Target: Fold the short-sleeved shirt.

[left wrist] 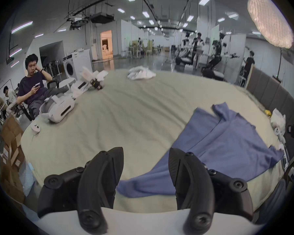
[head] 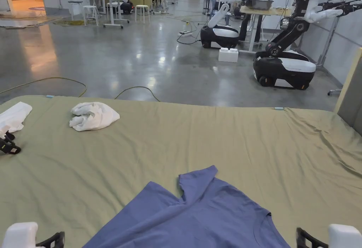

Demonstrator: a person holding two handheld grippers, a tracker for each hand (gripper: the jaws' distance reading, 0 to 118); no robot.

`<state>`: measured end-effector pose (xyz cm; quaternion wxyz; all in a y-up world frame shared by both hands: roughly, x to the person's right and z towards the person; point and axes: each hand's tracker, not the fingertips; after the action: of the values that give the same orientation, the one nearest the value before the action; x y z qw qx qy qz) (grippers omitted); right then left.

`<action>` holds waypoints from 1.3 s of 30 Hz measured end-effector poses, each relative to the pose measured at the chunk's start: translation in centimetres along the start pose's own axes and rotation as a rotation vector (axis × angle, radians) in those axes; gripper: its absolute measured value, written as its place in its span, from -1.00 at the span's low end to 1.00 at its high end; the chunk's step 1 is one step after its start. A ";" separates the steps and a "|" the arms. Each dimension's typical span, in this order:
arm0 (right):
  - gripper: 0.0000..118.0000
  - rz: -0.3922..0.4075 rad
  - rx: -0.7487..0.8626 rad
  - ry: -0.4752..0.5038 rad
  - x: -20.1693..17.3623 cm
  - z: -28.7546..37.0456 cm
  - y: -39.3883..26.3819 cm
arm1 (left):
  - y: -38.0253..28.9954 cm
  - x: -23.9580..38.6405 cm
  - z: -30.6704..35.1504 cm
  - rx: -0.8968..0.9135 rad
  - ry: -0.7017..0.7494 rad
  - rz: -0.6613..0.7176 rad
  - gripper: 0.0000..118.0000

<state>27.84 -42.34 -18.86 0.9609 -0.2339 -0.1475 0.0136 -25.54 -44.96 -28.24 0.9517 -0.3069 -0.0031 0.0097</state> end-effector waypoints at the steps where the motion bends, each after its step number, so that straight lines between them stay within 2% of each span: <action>1: 0.26 0.007 0.036 0.024 -1.1 0.3 0.5 | 0.5 0.9 0.3 0.030 -0.006 -0.004 0.04; 6: 0.25 -0.004 0.219 0.036 -5.9 1.5 2.5 | 2.3 5.6 2.4 0.213 -0.014 -0.071 0.02; 8: 0.15 -0.023 0.274 0.017 -7.1 1.8 3.2 | 3.1 7.4 3.5 0.278 0.000 -0.106 -0.04; 10: -0.25 -0.033 0.325 0.004 -7.9 2.2 3.7 | 3.6 8.6 4.5 0.351 0.002 -0.132 -0.36; 12: -0.91 -0.030 0.357 0.009 -8.3 2.3 4.1 | 4.1 9.6 5.3 0.406 0.019 -0.154 -0.68; 14: -1.00 -0.023 0.389 -0.005 -8.7 2.6 4.2 | 4.5 10.2 6.2 0.457 0.011 -0.157 -0.85; 17: -1.00 -0.020 0.416 0.010 -9.0 2.9 4.4 | 4.9 10.4 7.2 0.500 0.003 -0.153 -0.97; 21: -1.00 -0.017 0.420 0.025 -9.2 2.9 4.6 | 5.1 8.7 7.2 0.468 -0.006 -0.110 -0.97; 26: -1.00 0.000 0.372 0.055 -9.4 1.8 4.3 | 4.2 3.0 4.1 0.185 0.015 -0.034 -0.97; 28: -1.00 0.000 0.342 0.069 -9.6 1.2 4.0 | 3.4 0.2 1.9 0.020 0.041 -0.013 -0.97; 33: -1.00 0.006 0.279 0.081 -10.2 -0.2 3.0 | 0.8 -5.1 -3.3 -0.281 0.007 0.158 -0.97; 35: -1.00 0.010 0.254 0.086 -10.4 -0.7 2.7 | -0.2 -6.2 -5.0 -0.368 0.010 0.194 -0.89; 36: -1.00 0.012 0.244 0.087 -10.5 -0.9 2.5 | -0.8 -6.6 -5.8 -0.402 -0.004 0.202 -0.67; 39: -1.00 0.024 0.211 0.086 -10.6 -1.6 1.9 | -2.0 -6.9 -7.7 -0.480 0.010 0.235 0.27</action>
<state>18.22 -42.33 -24.05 0.9854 -0.1337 -0.1012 0.0307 -32.37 -51.20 -33.31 0.8441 -0.5221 0.0349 0.1175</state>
